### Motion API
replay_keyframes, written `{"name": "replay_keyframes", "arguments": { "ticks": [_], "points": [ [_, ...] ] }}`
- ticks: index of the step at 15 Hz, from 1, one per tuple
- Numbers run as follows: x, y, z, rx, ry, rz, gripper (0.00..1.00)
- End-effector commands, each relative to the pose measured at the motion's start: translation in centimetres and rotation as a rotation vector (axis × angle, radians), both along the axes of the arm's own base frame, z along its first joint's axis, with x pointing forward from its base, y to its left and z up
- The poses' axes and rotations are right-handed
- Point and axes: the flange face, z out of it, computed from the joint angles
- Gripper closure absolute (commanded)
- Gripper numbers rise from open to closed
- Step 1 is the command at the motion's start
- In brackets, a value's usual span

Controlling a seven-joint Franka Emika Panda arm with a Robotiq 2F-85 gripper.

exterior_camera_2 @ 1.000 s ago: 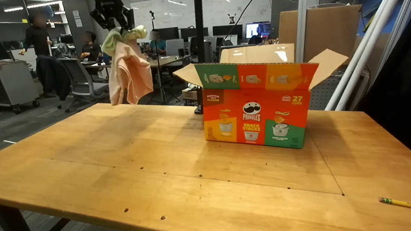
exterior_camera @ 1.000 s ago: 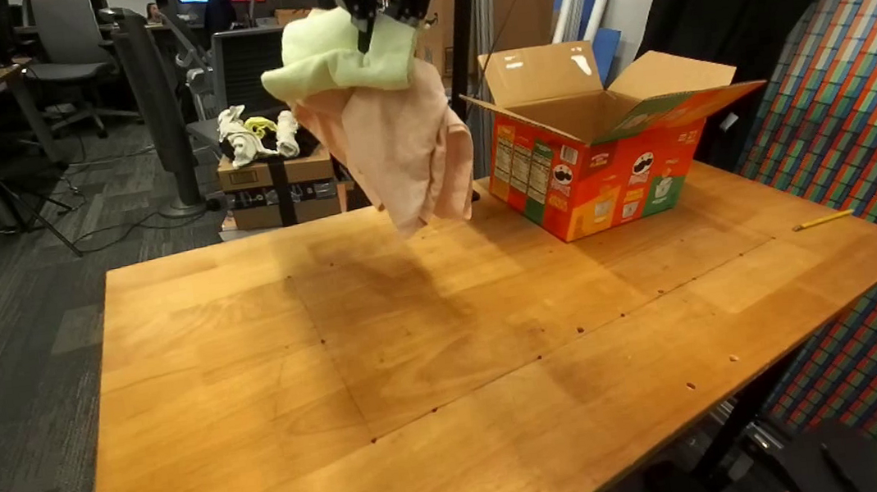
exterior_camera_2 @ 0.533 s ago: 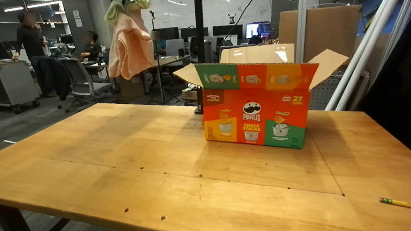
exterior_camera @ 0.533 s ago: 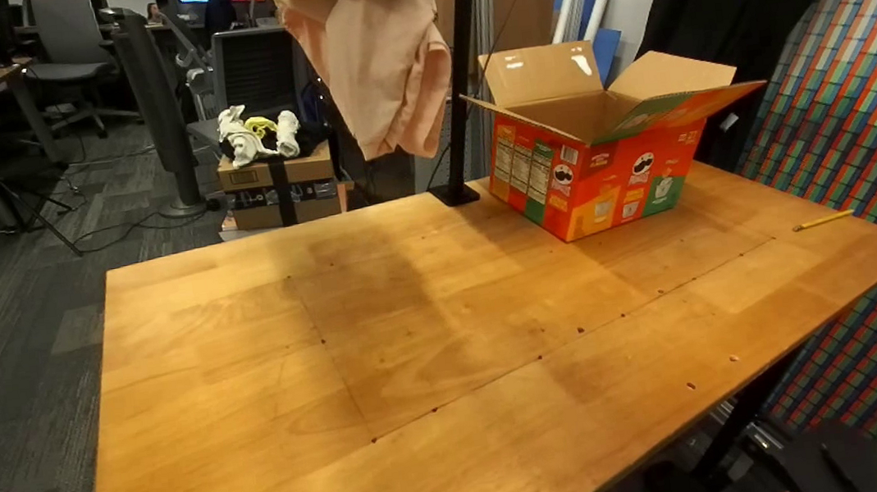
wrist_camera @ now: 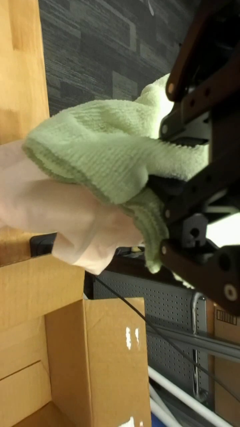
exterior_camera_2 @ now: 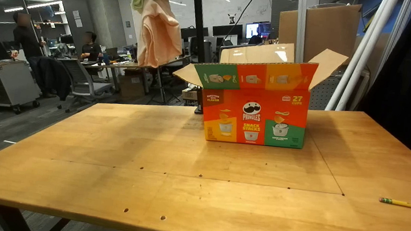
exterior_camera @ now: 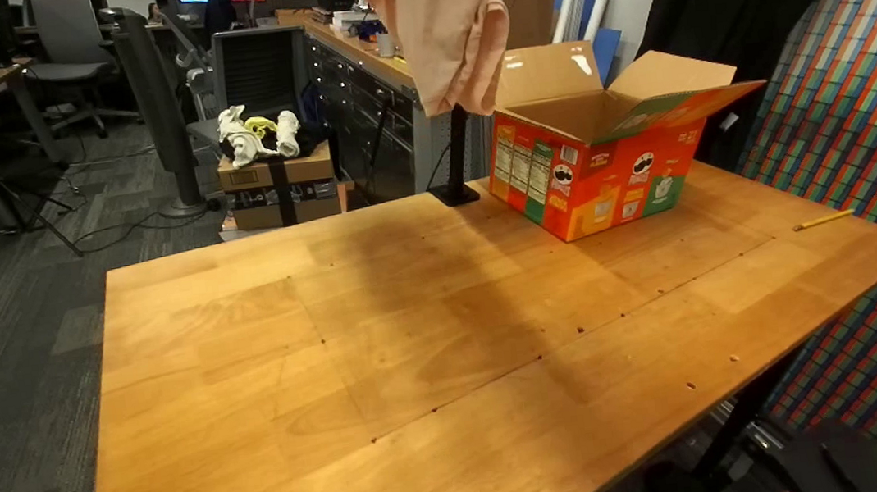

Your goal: Pick up the clothes from the table and put them in the box.

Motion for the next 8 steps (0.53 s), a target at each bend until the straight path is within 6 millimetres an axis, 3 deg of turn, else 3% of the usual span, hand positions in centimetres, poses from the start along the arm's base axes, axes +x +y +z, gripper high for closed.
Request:
{"name": "replay_keyframes", "arguments": {
  "ticks": [1,8],
  "points": [
    [-0.3,-3.5,1.8,0.000,-0.018,-0.081,0.96],
    [-0.9,-10.9,2.3,0.015,-0.024,-0.208,0.96]
  ]
}}
